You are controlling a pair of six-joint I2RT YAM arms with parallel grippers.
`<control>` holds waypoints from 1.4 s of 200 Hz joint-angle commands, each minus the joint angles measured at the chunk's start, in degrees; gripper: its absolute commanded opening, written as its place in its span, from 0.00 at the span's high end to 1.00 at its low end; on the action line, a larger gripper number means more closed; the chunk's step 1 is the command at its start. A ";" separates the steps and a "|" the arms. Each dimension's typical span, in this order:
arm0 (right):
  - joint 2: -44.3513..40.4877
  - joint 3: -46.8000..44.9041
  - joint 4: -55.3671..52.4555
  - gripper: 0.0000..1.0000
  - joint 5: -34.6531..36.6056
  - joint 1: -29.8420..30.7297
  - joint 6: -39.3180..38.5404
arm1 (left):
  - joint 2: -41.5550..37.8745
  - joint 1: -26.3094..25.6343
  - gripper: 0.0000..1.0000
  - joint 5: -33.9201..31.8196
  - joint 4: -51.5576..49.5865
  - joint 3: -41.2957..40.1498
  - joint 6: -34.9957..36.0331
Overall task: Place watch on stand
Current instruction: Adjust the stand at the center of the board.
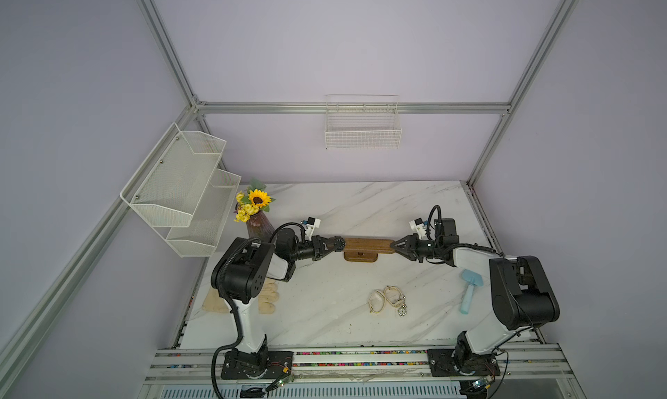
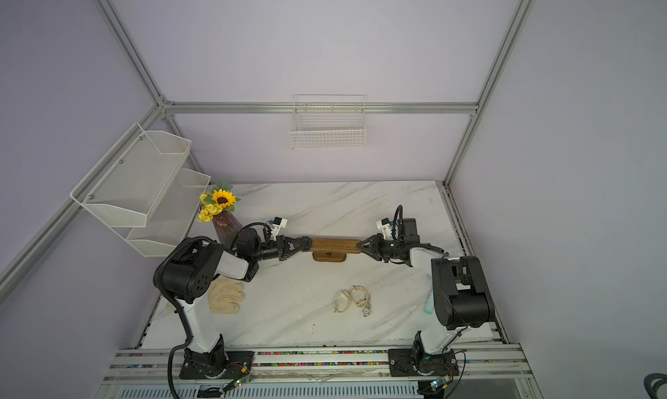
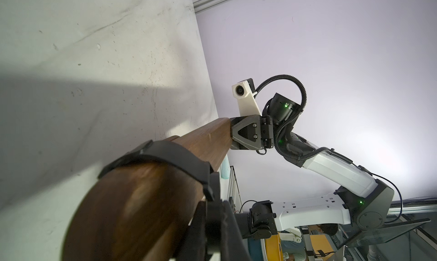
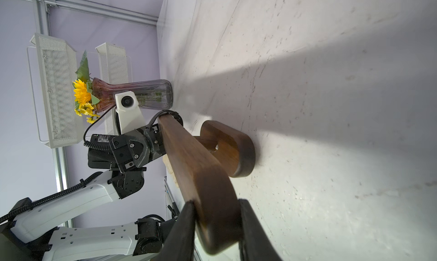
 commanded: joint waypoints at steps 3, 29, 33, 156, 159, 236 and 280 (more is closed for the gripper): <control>2.29 -0.30 -3.98 0.85 7.99 -0.15 -2.22 | 2.21 -2.49 1.00 1.04 5.93 3.70 -2.20; 2.46 -0.37 -3.80 0.85 7.82 -0.15 -2.40 | 4.28 -3.47 1.00 0.65 7.50 5.25 -4.28; 2.51 -0.49 -3.80 0.85 7.88 -0.15 -2.40 | 4.41 -3.69 1.00 0.55 8.48 5.44 -4.41; 3.99 -0.88 -2.49 0.85 7.28 -0.23 -2.66 | -1.19 -4.82 0.50 -2.35 -6.69 5.36 3.55; 4.00 -0.91 -2.48 0.85 7.29 -0.23 -2.71 | -1.73 -4.85 0.48 -2.59 -7.76 5.29 4.03; 3.78 -0.62 -2.89 0.85 5.54 -1.91 -2.85 | -16.81 -4.20 0.33 -11.57 -41.81 7.86 22.07; 4.88 0.00 -3.80 0.86 4.59 -2.34 -3.79 | -16.55 -4.26 0.37 -12.58 -42.87 6.82 21.57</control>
